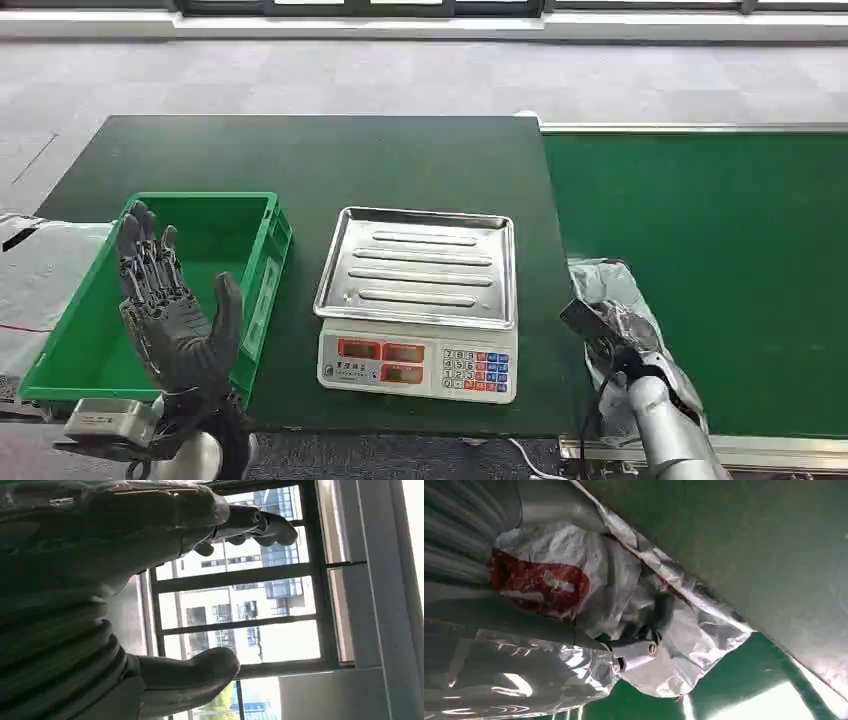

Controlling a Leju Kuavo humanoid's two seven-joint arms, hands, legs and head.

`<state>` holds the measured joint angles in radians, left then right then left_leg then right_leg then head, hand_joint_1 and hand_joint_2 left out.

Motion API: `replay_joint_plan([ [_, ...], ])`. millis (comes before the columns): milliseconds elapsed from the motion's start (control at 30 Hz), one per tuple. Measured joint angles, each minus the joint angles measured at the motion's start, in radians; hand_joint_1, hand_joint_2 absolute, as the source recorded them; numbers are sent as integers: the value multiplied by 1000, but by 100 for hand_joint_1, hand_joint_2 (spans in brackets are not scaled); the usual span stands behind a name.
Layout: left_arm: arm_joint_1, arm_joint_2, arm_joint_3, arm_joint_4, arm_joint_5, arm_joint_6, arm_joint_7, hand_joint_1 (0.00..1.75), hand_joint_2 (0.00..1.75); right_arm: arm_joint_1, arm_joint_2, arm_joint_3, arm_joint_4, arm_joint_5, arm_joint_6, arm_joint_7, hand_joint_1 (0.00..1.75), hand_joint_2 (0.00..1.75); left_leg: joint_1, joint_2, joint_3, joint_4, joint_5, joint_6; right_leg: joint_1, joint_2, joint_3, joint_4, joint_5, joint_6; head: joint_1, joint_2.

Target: Moved the parcel from conveyor to table for the left to box.

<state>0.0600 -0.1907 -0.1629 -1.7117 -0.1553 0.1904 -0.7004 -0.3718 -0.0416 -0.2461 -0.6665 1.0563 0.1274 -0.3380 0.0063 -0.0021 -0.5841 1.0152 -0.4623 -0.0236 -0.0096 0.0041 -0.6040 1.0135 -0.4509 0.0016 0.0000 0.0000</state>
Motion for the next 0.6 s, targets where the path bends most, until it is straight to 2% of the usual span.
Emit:
replay_joint_plan([
  [500, -9, 0, 0, 7, 26, -35, 0, 0, 175, 2, -3, 21, 2, -8, -6, -14, 175, 175, 0, -1, -1, 0, 0, 1, -1, -1, 0, 0, 0, 0, 0, 0],
  [600, -5, 0, 0, 5, 26, -28, 0, 0, 175, 2, -2, 29, 0, 3, -88, 7, 175, 175, 0, -1, -1, 0, 0, 1, -1, -1, 0, 0, 0, 0, 0, 0],
])
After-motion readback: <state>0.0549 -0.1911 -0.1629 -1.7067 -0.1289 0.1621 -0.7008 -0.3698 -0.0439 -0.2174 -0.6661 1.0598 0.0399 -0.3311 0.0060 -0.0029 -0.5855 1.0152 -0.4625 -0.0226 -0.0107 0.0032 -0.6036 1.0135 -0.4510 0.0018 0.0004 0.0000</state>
